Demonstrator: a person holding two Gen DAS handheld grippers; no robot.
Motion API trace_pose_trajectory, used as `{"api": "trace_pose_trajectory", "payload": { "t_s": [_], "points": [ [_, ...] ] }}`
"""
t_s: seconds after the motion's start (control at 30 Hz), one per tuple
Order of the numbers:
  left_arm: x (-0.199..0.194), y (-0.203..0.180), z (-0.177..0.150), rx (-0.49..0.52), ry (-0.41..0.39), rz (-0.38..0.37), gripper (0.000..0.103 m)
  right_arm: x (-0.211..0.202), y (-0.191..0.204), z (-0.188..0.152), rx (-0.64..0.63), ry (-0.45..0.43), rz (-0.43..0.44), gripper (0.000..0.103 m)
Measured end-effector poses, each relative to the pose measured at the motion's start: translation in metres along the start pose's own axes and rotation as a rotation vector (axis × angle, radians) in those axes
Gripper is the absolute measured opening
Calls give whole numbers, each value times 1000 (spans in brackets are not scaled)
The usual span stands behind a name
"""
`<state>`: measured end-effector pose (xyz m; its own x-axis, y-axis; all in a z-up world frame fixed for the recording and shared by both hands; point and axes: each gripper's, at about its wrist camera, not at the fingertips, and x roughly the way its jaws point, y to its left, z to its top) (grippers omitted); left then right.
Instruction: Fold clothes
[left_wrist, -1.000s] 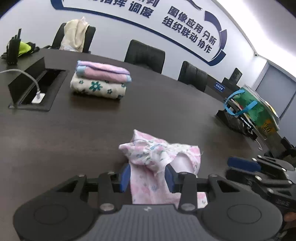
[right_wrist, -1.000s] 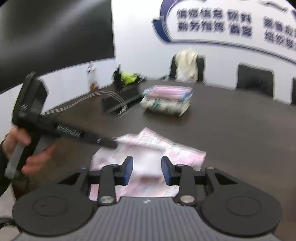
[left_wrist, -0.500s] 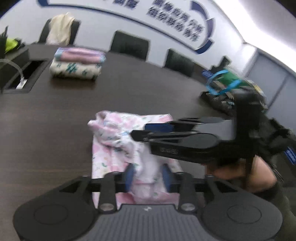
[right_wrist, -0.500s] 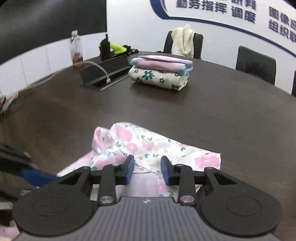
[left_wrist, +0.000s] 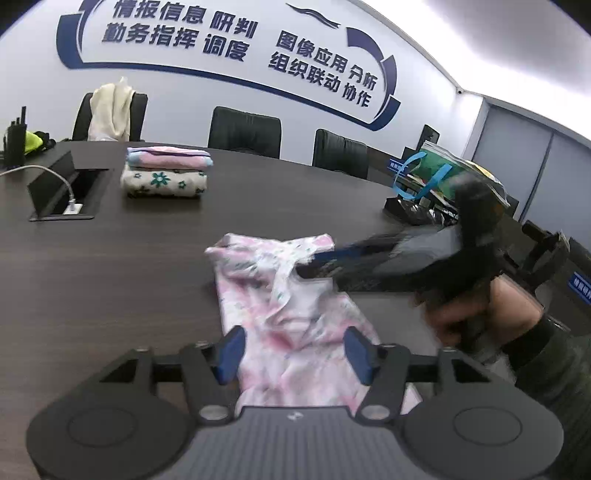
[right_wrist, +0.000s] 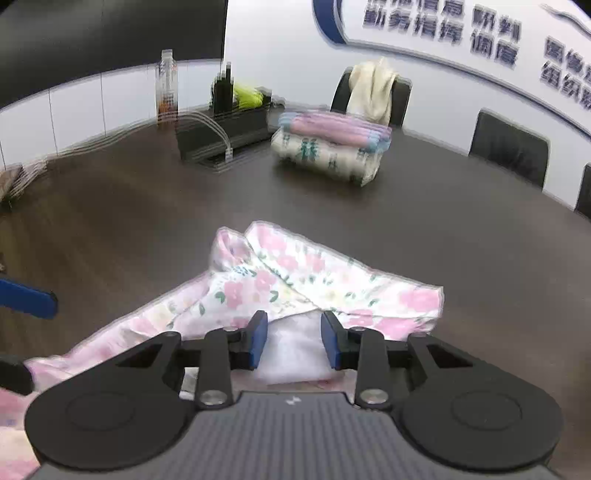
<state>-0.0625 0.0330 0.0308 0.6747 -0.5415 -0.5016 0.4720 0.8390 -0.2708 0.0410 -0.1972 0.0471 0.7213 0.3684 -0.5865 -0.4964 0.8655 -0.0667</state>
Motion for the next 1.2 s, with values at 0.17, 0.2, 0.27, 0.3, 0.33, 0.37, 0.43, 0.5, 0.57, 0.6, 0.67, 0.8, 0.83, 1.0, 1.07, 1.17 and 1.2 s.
{"api": "trace_pose_trajectory", "payload": {
  "t_s": [0.17, 0.2, 0.27, 0.3, 0.33, 0.37, 0.43, 0.5, 0.57, 0.6, 0.67, 0.8, 0.83, 1.0, 1.07, 1.17, 1.2],
  "points": [
    [-15, 19, -24, -70, 12, -78, 64, -72, 14, -20, -27, -130, 22, 47],
    [-19, 20, -29, -69, 3, -95, 64, -84, 18, -29, -39, -157, 39, 47],
    [-25, 21, -36, -36, -25, -121, 64, -106, 31, -49, -102, -235, 116, 51],
    [-26, 22, -38, -25, -25, -134, 64, -116, 39, -60, -142, -262, 166, 54],
    [-27, 22, -40, -15, -23, -147, 64, -124, 47, -67, -169, -264, 210, 57],
    [-25, 22, -40, -17, -11, -143, 63, -131, 54, -73, -192, -257, 251, 63],
    [-21, 21, -38, -25, 15, -129, 62, -136, 68, -84, -240, -228, 311, 80],
    [-18, 19, -39, -25, 35, -120, 58, -134, 80, -91, -301, -207, 339, 83],
    [-14, 17, -40, -24, 54, -112, 54, -135, 91, -96, -368, -191, 352, 83],
    [-12, 16, -40, -24, 64, -108, 53, -133, 93, -97, -387, -186, 350, 83],
    [-8, 14, -42, -24, 79, -94, 47, -128, 91, -97, -391, -173, 343, 83],
    [-8, 6, -46, -12, 81, -88, 19, -115, 80, -90, -339, -147, 381, 81],
    [-9, 5, -47, -5, 82, -86, 19, -114, 81, -90, -345, -141, 391, 79],
    [-8, -5, -48, 24, 107, -106, 17, -107, 79, -92, -338, -20, 454, 53],
    [-7, -9, -47, 47, 116, -128, 17, -119, 63, -83, -280, -75, 497, 53],
    [-11, -3, -35, 42, 101, -160, 20, -131, 36, -64, -152, -189, 447, 65],
    [-10, 1, -26, 40, 87, -144, 23, -130, 29, -56, -111, -214, 362, 69]
  ]
}}
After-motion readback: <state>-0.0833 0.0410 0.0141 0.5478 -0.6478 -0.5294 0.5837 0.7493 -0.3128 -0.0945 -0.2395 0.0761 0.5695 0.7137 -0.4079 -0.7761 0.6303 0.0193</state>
